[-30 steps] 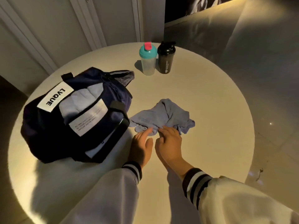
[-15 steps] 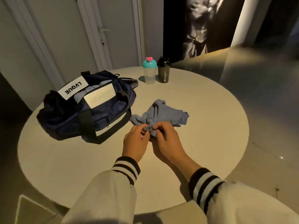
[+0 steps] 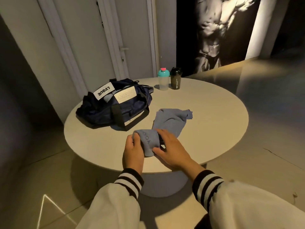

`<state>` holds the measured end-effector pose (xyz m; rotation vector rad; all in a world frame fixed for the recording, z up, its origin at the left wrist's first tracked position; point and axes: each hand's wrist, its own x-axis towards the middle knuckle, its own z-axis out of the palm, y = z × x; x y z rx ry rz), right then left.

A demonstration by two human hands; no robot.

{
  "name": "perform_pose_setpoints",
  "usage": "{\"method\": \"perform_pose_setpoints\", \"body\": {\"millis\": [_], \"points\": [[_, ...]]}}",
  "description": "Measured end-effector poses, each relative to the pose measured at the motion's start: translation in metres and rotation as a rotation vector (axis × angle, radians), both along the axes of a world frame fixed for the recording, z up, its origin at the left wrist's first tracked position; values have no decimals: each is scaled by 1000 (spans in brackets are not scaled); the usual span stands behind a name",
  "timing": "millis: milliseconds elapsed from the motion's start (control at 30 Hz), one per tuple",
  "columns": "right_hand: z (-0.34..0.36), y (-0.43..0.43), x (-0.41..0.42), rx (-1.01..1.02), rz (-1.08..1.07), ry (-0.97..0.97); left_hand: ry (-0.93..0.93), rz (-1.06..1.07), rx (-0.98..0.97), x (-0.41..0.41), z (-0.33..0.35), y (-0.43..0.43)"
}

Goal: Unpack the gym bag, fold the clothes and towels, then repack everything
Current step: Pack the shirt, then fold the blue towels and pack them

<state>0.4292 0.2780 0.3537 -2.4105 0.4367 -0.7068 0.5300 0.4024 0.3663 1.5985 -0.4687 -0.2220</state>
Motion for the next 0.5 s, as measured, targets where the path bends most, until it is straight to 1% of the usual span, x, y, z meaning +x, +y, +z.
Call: {"method": "perform_pose_setpoints", "body": {"millis": [33, 100, 167, 200, 267, 333, 367, 400, 467, 500], "points": [[0, 2, 1, -53, 14, 21, 20, -6, 6, 1, 1, 2], [-2, 0, 3, -168, -32, 53, 66, 5, 15, 6, -2, 6], [-7, -5, 1, -236, -104, 15, 83, 65, 15, 11, -4, 11], [-8, -6, 0, -222, -132, -35, 66, 108, 27, 14, -4, 14], [-8, -8, -2, -107, -181, -102, 36, 174, 40, 21, -5, 17], [-5, -6, -3, -25, -208, -87, 63, 163, 54, 24, 0, 16], [-3, -5, -4, -27, -197, -68, 68, 161, 86, 27, 1, 14], [-3, -3, -4, -51, -163, -38, 35, 149, 176, 31, 2, 12], [-1, 2, -4, -148, -25, 47, -82, 165, 394, 34, 5, 8], [-2, 4, -4, -190, 45, 102, -135, 155, 435, 38, 5, 6]]}}
